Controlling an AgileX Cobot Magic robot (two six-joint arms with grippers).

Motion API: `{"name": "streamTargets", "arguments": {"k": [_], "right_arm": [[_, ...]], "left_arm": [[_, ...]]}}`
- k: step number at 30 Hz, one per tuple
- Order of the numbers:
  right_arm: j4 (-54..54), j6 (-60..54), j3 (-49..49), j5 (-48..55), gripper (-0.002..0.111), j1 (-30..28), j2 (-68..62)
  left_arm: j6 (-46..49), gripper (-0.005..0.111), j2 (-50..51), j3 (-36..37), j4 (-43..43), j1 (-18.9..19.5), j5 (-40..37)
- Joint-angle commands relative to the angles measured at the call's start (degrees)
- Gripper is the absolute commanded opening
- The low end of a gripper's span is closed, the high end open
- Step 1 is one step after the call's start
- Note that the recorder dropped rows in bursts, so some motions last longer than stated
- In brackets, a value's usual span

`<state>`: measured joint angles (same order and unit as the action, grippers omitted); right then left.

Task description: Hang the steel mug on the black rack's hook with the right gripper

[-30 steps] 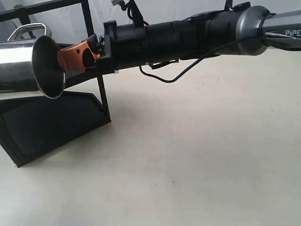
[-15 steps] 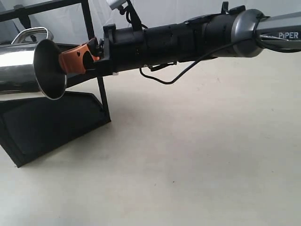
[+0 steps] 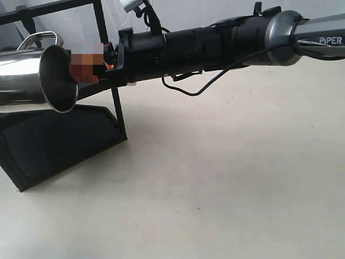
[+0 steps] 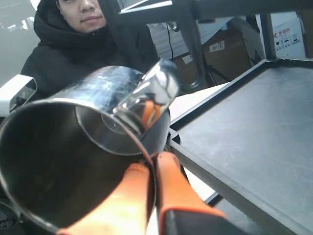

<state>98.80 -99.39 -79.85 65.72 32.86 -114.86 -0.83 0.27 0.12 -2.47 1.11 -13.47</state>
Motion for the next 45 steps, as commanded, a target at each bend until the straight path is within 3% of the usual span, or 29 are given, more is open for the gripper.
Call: {"name": "streamTargets", "arguments": {"k": [1, 45], "right_arm": [[1.14, -0.47, -0.52, 1.47, -0.001, -0.23, 0.32], [1.14, 0.58, -3.55, 4.24, -0.001, -0.23, -3.68]], "left_arm": [[-0.12, 0.002, -0.27, -0.12, -0.15, -0.07, 0.25], [-0.12, 0.002, -0.27, -0.12, -0.15, -0.07, 0.25]]}}
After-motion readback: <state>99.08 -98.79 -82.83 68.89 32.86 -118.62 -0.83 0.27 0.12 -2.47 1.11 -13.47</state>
